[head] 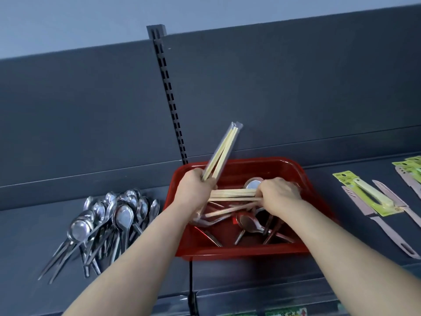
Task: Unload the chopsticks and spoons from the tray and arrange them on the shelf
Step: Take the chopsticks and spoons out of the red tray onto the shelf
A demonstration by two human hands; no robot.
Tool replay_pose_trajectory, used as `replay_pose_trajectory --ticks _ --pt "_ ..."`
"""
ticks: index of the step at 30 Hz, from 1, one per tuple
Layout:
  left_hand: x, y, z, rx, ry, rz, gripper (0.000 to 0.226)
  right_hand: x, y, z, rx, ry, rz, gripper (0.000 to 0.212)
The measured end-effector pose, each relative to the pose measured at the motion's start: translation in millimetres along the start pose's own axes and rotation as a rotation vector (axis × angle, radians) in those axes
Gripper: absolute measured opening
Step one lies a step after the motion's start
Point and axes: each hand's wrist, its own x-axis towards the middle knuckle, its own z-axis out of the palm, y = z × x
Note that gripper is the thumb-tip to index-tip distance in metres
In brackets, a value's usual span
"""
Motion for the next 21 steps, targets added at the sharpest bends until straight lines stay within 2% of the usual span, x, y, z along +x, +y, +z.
replay_pose_trajectory --ticks 4,8,16,21 --pt "-1 6 -9 -0.027 0.067 0.017 0.006 -1 1 -19 0.121 0.094 0.014 0.018" --pt "-3 6 -12 -0.119 0.106 -0.025 0.008 -14 0 -25 0.474 0.067 -0.032 0.008" --pt "-34 -19 -52 -0.232 0.307 -0.084 0.013 -28 -71 -27 0.836 0.138 -0.191 0.025" --pt "-61 -64 -125 -0.299 0.489 -0.126 0.010 -49 -153 -25 0.864 0.072 -0.309 0.030"
